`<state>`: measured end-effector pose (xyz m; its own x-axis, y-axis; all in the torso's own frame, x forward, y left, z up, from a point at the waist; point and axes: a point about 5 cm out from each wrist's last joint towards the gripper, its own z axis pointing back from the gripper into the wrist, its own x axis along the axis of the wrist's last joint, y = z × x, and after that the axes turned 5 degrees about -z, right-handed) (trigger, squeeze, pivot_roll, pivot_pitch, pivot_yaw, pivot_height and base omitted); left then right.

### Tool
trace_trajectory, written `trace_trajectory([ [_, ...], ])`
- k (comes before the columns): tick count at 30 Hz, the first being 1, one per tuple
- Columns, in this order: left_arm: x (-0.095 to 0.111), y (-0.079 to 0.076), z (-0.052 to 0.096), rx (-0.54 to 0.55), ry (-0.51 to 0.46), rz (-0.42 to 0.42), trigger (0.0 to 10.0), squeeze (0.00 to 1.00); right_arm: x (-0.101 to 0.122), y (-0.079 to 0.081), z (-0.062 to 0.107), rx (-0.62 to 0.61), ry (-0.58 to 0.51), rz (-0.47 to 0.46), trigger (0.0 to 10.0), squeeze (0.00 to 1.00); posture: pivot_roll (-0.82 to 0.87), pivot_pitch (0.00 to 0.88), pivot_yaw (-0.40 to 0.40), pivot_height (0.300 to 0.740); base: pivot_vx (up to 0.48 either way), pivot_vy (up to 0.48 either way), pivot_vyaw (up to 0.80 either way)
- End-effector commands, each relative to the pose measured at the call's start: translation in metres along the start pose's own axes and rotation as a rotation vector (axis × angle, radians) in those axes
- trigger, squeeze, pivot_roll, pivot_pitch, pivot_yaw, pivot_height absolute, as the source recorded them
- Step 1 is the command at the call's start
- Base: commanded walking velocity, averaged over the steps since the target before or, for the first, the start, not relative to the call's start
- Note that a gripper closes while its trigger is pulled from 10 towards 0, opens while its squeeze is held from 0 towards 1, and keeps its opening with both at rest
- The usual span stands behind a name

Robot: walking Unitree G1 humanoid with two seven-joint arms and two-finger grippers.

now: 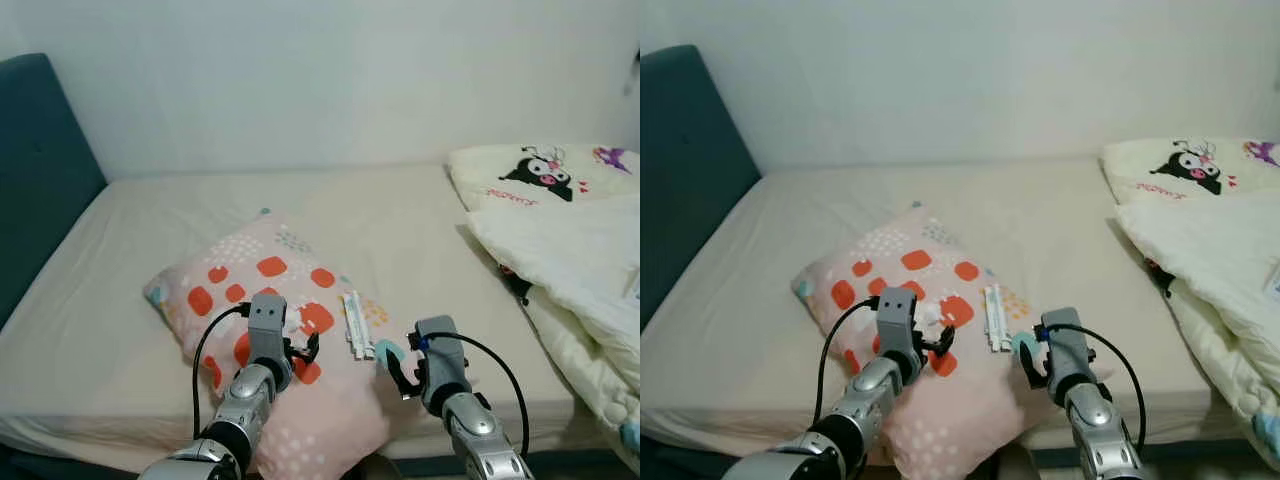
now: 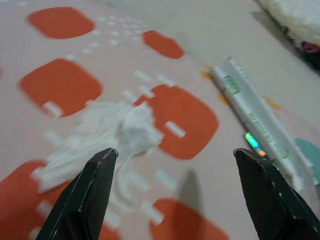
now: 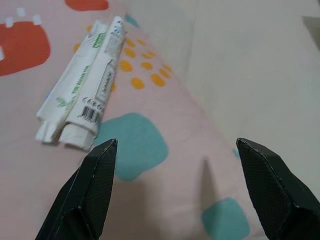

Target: Clean up the room

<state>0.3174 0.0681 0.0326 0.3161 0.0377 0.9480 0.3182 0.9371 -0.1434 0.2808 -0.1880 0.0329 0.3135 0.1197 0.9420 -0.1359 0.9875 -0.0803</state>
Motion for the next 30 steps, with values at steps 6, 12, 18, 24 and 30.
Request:
trace_trajectory([
  [6, 0.040, -0.020, -0.015, -0.046, -0.135, -0.110, 10.0, 0.00, -0.005, 0.016, 0.011, 0.049, 0.011, 0.001, 10.0, 0.00, -0.37, 0.103, 0.022, 0.625, 0.000, 0.000, 0.00],
  [12, 0.046, -0.014, -0.016, 0.002, -0.142, -0.244, 10.0, 0.00, -0.007, 0.015, 0.023, 0.039, 0.016, -0.007, 10.0, 0.00, -0.40, 0.145, 0.024, 0.625, 0.000, 0.000, 0.00],
  [18, 0.038, -0.001, -0.015, 0.061, -0.058, -0.357, 10.0, 0.00, -0.007, 0.013, 0.035, 0.019, 0.020, -0.020, 10.0, 0.00, -0.42, 0.184, 0.023, 0.625, 0.000, 0.000, 0.00],
  [24, 0.030, 0.014, -0.012, 0.122, 0.014, -0.262, 10.0, 1.00, -0.007, 0.013, 0.042, 0.010, 0.026, -0.026, 10.0, 0.00, -0.43, 0.211, 0.018, 0.625, 0.000, 0.000, 0.00],
  [30, 0.025, 0.023, -0.009, 0.193, 0.053, -0.319, 10.0, 1.00, -0.002, 0.011, 0.045, 0.002, 0.026, -0.027, 10.0, 0.00, -0.43, 0.221, 0.017, 0.625, 0.000, 0.000, 0.00],
])
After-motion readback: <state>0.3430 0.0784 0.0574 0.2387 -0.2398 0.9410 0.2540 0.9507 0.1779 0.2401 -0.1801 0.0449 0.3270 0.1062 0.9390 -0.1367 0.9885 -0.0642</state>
